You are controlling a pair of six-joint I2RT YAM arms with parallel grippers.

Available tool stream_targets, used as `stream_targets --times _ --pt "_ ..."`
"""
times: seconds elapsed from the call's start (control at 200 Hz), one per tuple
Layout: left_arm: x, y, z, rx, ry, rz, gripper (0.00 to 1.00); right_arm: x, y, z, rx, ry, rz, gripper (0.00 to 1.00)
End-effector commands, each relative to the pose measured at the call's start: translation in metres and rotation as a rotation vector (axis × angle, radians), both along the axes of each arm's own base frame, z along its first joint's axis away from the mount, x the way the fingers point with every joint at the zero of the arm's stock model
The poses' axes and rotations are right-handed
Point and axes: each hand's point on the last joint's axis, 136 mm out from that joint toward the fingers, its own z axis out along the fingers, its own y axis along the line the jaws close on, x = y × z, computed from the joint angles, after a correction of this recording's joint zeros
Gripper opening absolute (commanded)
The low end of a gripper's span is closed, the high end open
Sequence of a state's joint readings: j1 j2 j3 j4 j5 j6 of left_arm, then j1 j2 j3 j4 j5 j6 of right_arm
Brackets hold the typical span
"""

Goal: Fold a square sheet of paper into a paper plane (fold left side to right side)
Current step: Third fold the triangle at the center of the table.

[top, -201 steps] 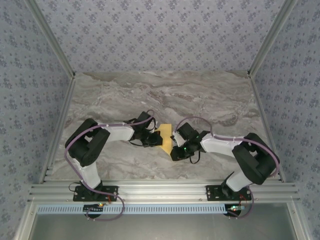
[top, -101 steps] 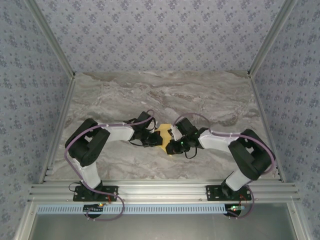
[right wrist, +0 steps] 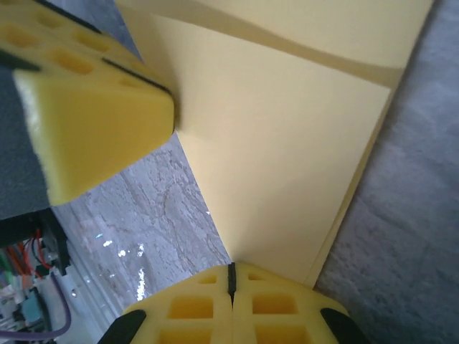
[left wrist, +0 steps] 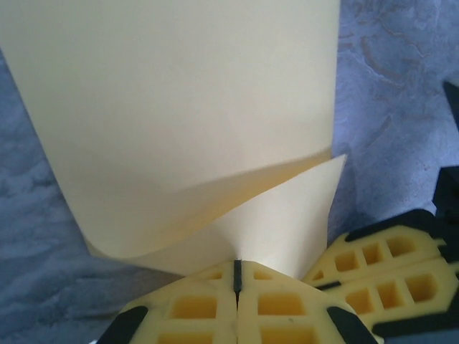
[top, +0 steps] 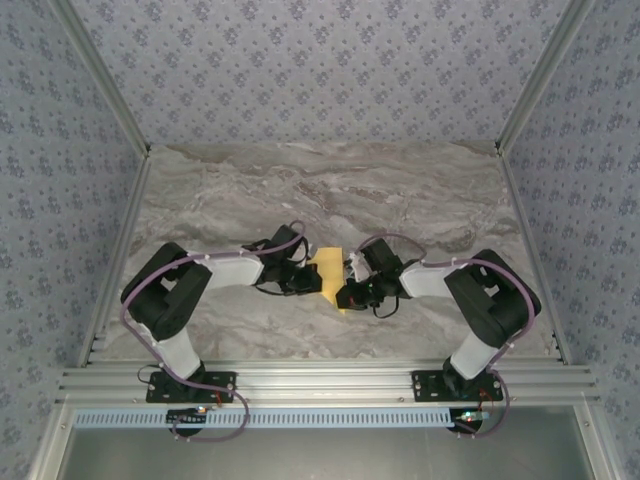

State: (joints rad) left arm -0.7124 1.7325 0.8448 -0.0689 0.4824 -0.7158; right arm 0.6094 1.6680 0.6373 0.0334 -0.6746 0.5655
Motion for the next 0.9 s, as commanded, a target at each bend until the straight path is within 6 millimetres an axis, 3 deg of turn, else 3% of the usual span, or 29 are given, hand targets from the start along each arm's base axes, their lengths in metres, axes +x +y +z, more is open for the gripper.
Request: stream_targets --times 0.0,0.13,0.415,0.65,0.894 --pt "-0.010 -0.013 0.020 -0.064 -0.056 -0.054 0.05 -0.024 -0.041 -0.054 -0.203 0.135 -0.062 0.00" --pt "-0.019 -0.021 0.024 -0.096 -0.071 -0.078 0.04 -0.025 -0.041 -0.058 -0.207 0.139 -0.056 0.00" --pt "-0.019 -0.031 0.011 -0.098 -0.064 -0.088 0.03 -0.025 -0.044 -0.057 -0.232 0.133 -0.040 0.00" --pt "-0.018 -0.025 -0.010 -0.047 -0.062 -0.078 0.02 -0.027 -0.048 -0.059 -0.255 0.135 -0.036 0.00" --pt "-0.009 -0.005 -0.031 0.077 -0.089 -0.034 0.00 -0.031 -0.056 -0.061 -0.301 0.141 -0.028 0.00"
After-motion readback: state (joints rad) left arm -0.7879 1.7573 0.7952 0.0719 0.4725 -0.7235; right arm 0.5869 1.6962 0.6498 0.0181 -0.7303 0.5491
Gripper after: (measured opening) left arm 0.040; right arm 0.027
